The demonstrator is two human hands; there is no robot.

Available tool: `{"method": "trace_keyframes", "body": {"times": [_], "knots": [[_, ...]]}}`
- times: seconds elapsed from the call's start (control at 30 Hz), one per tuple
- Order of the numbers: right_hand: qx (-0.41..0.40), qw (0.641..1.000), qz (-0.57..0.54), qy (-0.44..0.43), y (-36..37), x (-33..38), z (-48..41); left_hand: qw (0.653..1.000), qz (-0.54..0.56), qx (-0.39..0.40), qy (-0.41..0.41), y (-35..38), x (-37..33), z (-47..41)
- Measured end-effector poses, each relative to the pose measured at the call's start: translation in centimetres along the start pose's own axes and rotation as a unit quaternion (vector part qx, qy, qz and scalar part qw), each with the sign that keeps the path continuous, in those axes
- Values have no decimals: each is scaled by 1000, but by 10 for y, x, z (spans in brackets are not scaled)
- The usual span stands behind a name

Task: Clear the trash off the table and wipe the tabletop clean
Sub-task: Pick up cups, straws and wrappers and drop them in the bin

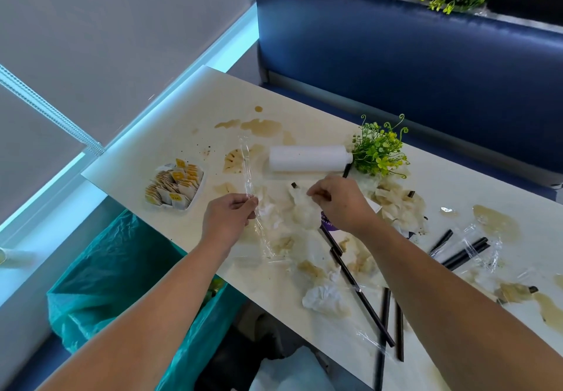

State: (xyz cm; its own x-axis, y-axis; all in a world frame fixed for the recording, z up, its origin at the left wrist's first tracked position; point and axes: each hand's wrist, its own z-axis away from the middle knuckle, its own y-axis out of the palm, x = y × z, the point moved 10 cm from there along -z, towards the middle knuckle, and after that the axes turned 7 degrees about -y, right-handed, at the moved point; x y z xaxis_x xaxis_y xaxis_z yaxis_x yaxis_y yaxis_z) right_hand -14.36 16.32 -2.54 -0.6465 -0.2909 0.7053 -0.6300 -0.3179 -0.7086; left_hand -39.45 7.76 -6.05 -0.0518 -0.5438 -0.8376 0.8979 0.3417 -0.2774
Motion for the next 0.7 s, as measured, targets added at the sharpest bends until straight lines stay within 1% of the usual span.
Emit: {"method": "trace_keyframes", "body": {"times": [0.1,0.33,0.53,0.6,0.7], "knots": [[-22,1000,1,-4,-10,4,-2,1000,-6,-1,5,0,-4,-1],[-83,996,-39,-21,-27,16,-6,1000,-3,-6,18,-3,-8,5],[-125,984,-99,-74,-34,57,-16,999,8,-27,19,-27,-6,13],[-127,980,-123,-87,-32,73,-20,999,14,-38,20,-39,-4,15],[-109,979,-141,-101,-19,94,-27,998,21,-51,16,-60,2,16]]}}
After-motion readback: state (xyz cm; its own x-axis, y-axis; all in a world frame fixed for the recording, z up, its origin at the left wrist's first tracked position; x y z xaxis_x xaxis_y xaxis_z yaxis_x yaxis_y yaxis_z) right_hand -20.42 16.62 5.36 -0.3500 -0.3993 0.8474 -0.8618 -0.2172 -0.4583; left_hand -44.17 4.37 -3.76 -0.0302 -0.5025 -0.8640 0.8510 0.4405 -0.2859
